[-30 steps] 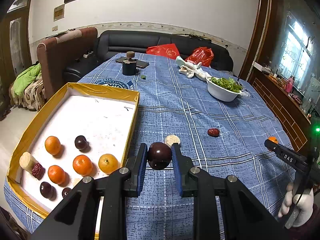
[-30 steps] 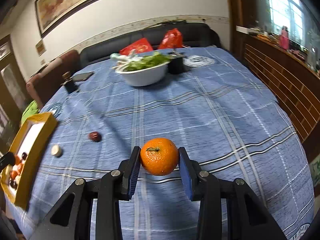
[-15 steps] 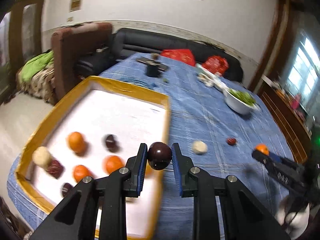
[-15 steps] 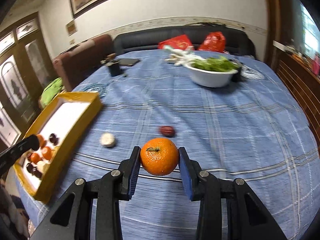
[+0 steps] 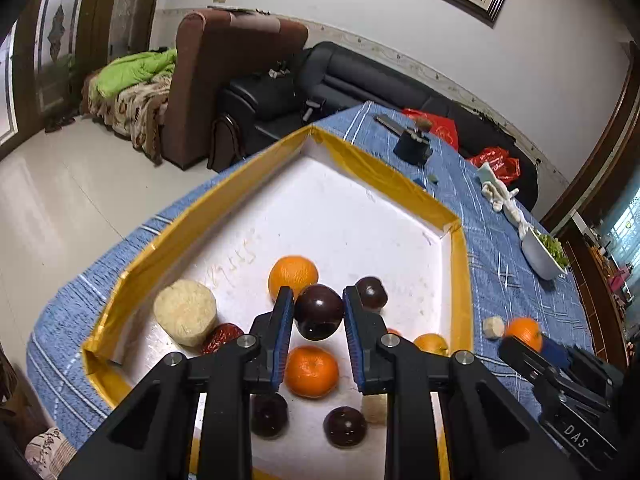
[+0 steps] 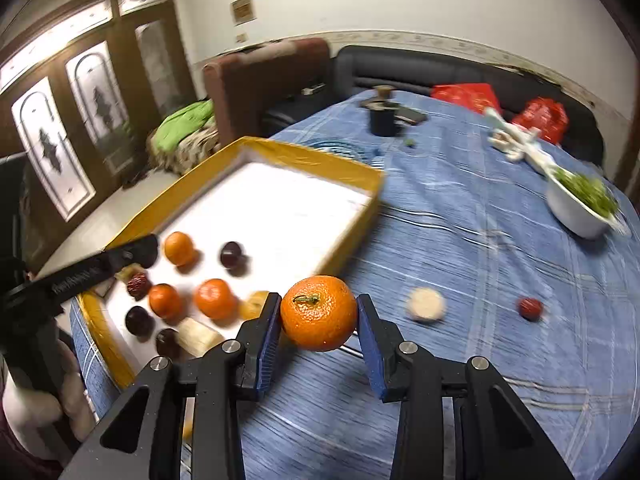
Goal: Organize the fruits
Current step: 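Carry the plum and tangerine into the tray and open both tools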
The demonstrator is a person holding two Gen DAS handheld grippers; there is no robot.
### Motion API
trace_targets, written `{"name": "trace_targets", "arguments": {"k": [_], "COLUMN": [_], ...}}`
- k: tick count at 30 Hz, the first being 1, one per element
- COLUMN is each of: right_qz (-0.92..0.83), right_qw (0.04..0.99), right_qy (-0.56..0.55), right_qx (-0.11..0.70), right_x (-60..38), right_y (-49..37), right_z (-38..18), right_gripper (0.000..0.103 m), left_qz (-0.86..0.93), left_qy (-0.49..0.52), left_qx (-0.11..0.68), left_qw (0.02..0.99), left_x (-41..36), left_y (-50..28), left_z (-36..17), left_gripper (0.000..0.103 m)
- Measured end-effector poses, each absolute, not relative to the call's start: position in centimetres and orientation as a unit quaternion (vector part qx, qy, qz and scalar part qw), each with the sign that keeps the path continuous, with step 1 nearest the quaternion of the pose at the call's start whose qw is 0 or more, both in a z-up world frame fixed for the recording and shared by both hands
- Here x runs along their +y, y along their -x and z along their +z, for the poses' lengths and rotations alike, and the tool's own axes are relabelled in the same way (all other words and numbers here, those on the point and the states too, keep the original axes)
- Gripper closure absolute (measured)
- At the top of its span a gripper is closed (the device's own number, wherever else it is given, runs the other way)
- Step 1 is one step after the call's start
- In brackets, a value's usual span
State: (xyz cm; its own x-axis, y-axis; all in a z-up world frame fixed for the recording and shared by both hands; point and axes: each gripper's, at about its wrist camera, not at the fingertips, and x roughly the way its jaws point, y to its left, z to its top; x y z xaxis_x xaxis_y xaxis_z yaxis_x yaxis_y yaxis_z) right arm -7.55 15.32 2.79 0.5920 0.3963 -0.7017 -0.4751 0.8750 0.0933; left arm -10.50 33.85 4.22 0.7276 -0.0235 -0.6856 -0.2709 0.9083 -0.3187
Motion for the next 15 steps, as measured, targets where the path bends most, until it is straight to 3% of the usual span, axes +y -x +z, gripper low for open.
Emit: {"name": "trace_targets", "arguments": {"k": [12, 15], "right_qz": [0.253, 0.252], "right_qw": [0.871, 0.867], "right_qy": [0.123, 0.124], "right_qx": [0.403, 0.412], "right_x": [23.2, 23.5], "right_y": [2.6, 1.8], "right_z": [0.2, -0.5], "right_gripper": [0.061, 0.061], "left_qz": [0.044, 0.042], "left_qy": [0.222, 0.23], "left_qx": [0.375, 0.369], "left_qw": [0.899, 0.9], "left_x": [34.4, 34.9], "left_y": [9.5, 9.6], "left_z": [2.0, 2.1], "left_gripper": [0.079, 0.072]}}
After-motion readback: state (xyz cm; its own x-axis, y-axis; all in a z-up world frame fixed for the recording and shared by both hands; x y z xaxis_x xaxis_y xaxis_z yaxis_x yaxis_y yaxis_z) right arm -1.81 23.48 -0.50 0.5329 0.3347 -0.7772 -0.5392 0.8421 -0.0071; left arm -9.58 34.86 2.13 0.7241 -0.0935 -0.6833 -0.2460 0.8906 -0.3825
